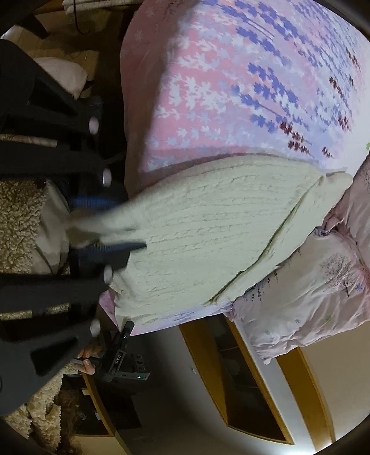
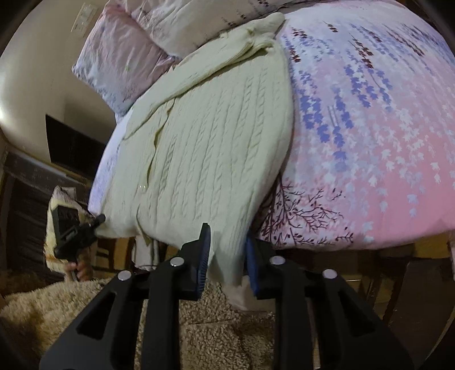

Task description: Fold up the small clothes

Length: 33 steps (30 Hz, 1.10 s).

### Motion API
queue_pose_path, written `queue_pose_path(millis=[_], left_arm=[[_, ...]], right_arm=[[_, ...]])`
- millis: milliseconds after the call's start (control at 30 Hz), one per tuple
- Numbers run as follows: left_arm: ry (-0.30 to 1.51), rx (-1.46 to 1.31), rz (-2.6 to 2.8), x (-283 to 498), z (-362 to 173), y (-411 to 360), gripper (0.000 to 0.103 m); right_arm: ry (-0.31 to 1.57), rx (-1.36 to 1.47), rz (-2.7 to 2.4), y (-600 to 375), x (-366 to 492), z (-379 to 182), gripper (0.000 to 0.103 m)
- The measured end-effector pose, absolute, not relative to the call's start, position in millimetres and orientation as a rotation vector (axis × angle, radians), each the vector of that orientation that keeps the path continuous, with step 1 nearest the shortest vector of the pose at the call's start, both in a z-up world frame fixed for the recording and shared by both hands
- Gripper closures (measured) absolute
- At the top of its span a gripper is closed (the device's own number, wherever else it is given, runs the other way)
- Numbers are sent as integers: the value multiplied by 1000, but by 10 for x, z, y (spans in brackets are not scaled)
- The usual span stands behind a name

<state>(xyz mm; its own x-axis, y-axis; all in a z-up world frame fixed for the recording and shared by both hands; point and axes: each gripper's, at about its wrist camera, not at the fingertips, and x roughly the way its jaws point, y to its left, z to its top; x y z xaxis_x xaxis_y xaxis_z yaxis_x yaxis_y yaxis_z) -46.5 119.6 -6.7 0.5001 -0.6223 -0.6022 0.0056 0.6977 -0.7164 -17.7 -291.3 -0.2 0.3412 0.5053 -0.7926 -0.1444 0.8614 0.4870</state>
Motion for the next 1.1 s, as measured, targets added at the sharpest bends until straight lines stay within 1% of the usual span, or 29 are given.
queue_pose_path(millis=[100, 300, 633, 867, 1100], left_arm=[[971, -670, -428, -417, 8, 1155, 97], [926, -631, -402, -290, 147, 1234, 98], [812, -505, -336, 185, 615, 1327, 98], [707, -441, -273, 766, 1094, 1387, 98], [637, -423, -209, 1589, 1206, 1458, 98]], right_arm=[[1131, 345, 427, -2849, -153, 25, 95], [977, 334, 391, -2914, -110, 314, 95], [721, 274, 285, -2862, 198, 800, 96], [510, 189, 199, -2718, 667, 1223, 96], [418, 149, 129, -2500, 1384, 1358, 96]])
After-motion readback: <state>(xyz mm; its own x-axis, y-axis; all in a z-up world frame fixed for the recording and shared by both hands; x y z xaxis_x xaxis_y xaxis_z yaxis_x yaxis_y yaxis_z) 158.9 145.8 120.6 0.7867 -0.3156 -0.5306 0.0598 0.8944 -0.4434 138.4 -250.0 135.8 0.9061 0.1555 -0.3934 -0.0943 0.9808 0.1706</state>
